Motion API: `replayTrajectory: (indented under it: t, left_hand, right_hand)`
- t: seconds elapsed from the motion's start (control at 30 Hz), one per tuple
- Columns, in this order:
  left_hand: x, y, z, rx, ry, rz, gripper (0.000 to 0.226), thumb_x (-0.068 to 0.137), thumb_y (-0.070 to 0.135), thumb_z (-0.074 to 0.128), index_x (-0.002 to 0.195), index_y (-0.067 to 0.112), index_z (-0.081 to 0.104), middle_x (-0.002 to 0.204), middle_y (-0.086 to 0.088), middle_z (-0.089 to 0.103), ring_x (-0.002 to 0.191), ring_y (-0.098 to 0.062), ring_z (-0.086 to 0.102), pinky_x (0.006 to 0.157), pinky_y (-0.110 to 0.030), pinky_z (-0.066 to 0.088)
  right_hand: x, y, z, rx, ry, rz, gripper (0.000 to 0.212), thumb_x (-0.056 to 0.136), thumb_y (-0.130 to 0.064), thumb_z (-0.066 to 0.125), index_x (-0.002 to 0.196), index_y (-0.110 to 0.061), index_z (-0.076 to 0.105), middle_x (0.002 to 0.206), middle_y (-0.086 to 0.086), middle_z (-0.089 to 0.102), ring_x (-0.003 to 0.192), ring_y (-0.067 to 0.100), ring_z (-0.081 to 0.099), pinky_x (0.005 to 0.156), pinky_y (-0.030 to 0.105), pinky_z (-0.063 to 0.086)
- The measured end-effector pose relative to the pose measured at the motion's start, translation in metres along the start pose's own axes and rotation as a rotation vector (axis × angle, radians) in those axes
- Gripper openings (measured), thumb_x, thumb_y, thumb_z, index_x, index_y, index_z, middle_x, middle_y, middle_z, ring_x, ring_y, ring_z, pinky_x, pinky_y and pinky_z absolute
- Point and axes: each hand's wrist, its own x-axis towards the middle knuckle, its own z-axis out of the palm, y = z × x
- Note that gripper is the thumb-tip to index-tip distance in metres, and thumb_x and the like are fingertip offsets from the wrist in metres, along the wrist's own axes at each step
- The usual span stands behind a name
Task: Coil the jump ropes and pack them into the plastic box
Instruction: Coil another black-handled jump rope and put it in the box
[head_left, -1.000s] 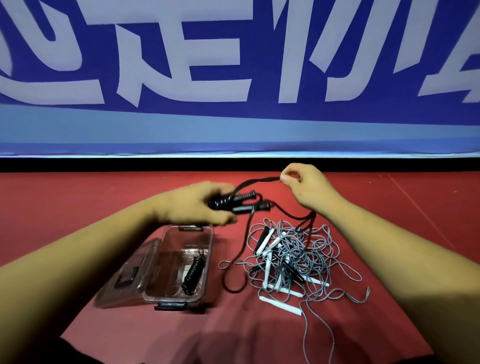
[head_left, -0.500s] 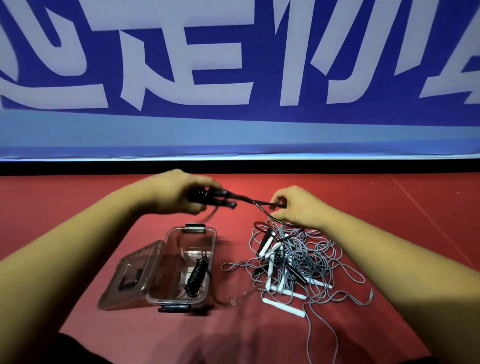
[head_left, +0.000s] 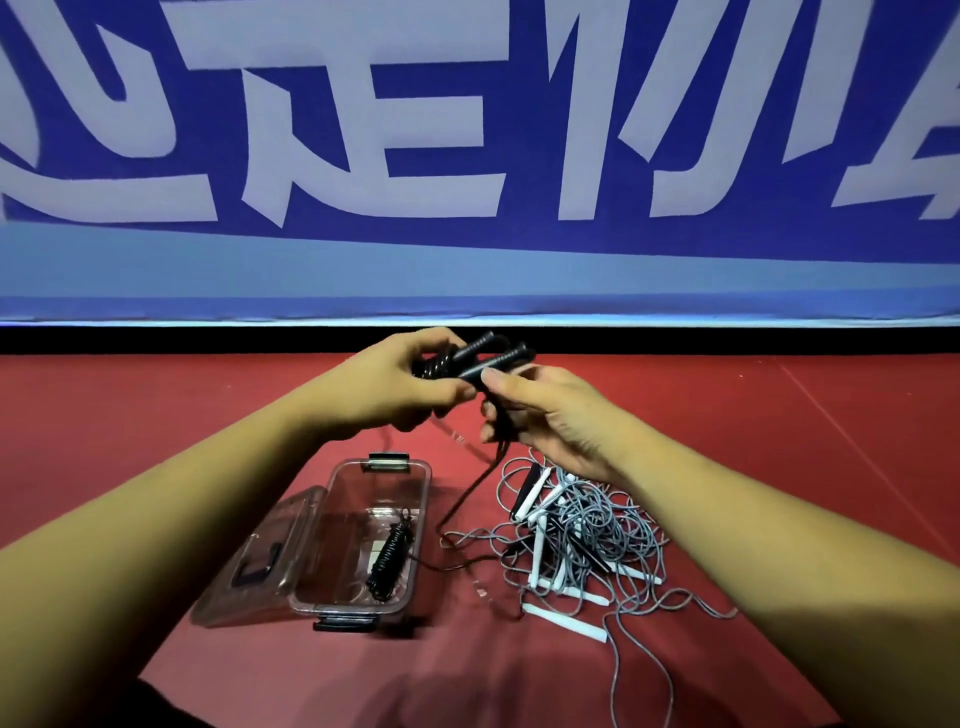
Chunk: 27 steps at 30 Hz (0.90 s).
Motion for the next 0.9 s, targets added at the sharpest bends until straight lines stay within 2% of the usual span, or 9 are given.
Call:
replayTrajectory:
  t: [0.17, 0.23, 0.33, 0.47, 0.53, 0.63, 0.7, 0.8, 0.9]
  left_hand:
    - [0.010, 0.003, 0.000, -0.251, 0.272, -0.039, 0.012, 0.091, 0.010, 0.066, 0.093, 0.016, 0.057, 0.065, -0.011, 0.053, 0.046, -0.016, 0.031, 0.047, -0.024, 0.023]
    - [0.011, -0.002, -0.014, -0.216, 0.395, -0.053, 0.012, 0.091, 0.011, 0.066, 0.094, 0.016, 0.055, 0.067, -0.012, 0.055, 0.044, -0.016, 0.033, 0.045, -0.022, 0.024]
    - [0.008, -0.018, -0.029, -0.027, 0.431, -0.151, 0.018, 0.090, 0.014, 0.068, 0.100, 0.011, 0.053, 0.073, -0.012, 0.062, 0.042, -0.015, 0.038, 0.038, -0.020, 0.028]
    - [0.012, -0.030, -0.032, 0.231, 0.356, -0.197, 0.025, 0.086, 0.014, 0.073, 0.100, 0.011, 0.052, 0.072, -0.008, 0.060, 0.046, -0.021, 0.046, 0.047, -0.027, 0.037]
    - [0.013, -0.032, -0.034, 0.427, 0.286, -0.179, 0.024, 0.084, 0.014, 0.073, 0.095, 0.015, 0.052, 0.073, -0.005, 0.063, 0.045, -0.020, 0.058, 0.052, -0.029, 0.044]
    - [0.010, -0.035, -0.031, 0.626, 0.189, -0.163, 0.027, 0.080, 0.011, 0.072, 0.095, 0.018, 0.051, 0.084, -0.003, 0.065, 0.062, -0.021, 0.068, 0.055, -0.028, 0.045]
    - [0.010, -0.034, -0.026, 0.778, 0.129, -0.166, 0.029, 0.077, 0.011, 0.071, 0.093, 0.021, 0.049, 0.084, -0.003, 0.063, 0.068, -0.022, 0.063, 0.056, -0.028, 0.044]
    - [0.010, -0.028, -0.014, 0.817, -0.033, -0.167, 0.027, 0.077, 0.012, 0.070, 0.095, 0.024, 0.054, 0.085, 0.003, 0.068, 0.058, -0.014, 0.065, 0.057, -0.026, 0.051]
    - [0.010, -0.020, 0.004, 0.945, -0.201, -0.088, 0.021, 0.077, 0.021, 0.071, 0.087, 0.031, 0.056, 0.071, 0.015, 0.059, 0.064, -0.011, 0.054, 0.056, -0.020, 0.039]
  right_hand:
    - [-0.001, 0.006, 0.004, -0.263, 0.012, 0.104, 0.019, 0.104, -0.021, 0.042, 0.103, -0.009, 0.056, 0.059, 0.000, 0.037, 0.046, 0.013, 0.036, 0.049, 0.026, 0.036]
    - [-0.005, 0.010, 0.002, -0.378, 0.008, 0.177, 0.024, 0.105, -0.023, 0.038, 0.101, -0.007, 0.056, 0.057, -0.001, 0.033, 0.043, 0.011, 0.031, 0.045, 0.022, 0.031]
    - [-0.008, 0.005, 0.004, -0.406, 0.058, 0.212, 0.018, 0.105, -0.022, 0.040, 0.099, -0.012, 0.053, 0.056, -0.003, 0.034, 0.043, 0.008, 0.026, 0.040, 0.018, 0.023]
    - [-0.007, -0.003, 0.010, -0.741, 0.042, 0.107, 0.016, 0.099, -0.027, 0.053, 0.099, -0.013, 0.061, 0.055, -0.002, 0.041, 0.043, 0.011, 0.035, 0.040, 0.018, 0.030]
    - [-0.009, -0.007, 0.011, -0.878, 0.010, 0.030, 0.016, 0.094, -0.028, 0.062, 0.097, -0.013, 0.064, 0.047, -0.011, 0.042, 0.039, 0.005, 0.035, 0.040, 0.016, 0.029]
    - [-0.009, -0.014, 0.008, -0.996, 0.040, -0.069, 0.012, 0.091, -0.023, 0.067, 0.096, -0.012, 0.067, 0.044, -0.015, 0.049, 0.039, -0.002, 0.041, 0.043, 0.010, 0.027]
    - [-0.009, -0.018, 0.009, -1.091, 0.076, -0.136, 0.011, 0.090, -0.024, 0.066, 0.093, -0.014, 0.071, 0.053, -0.015, 0.053, 0.048, -0.001, 0.044, 0.050, 0.015, 0.031]
    - [-0.006, -0.023, 0.012, -1.169, 0.132, -0.230, 0.012, 0.090, -0.024, 0.065, 0.090, -0.016, 0.074, 0.071, -0.008, 0.063, 0.064, 0.005, 0.051, 0.059, 0.024, 0.038]
    - [-0.003, -0.027, 0.006, -1.182, 0.211, -0.297, 0.013, 0.090, -0.026, 0.064, 0.089, -0.018, 0.074, 0.079, -0.009, 0.068, 0.077, 0.009, 0.060, 0.071, 0.027, 0.045]
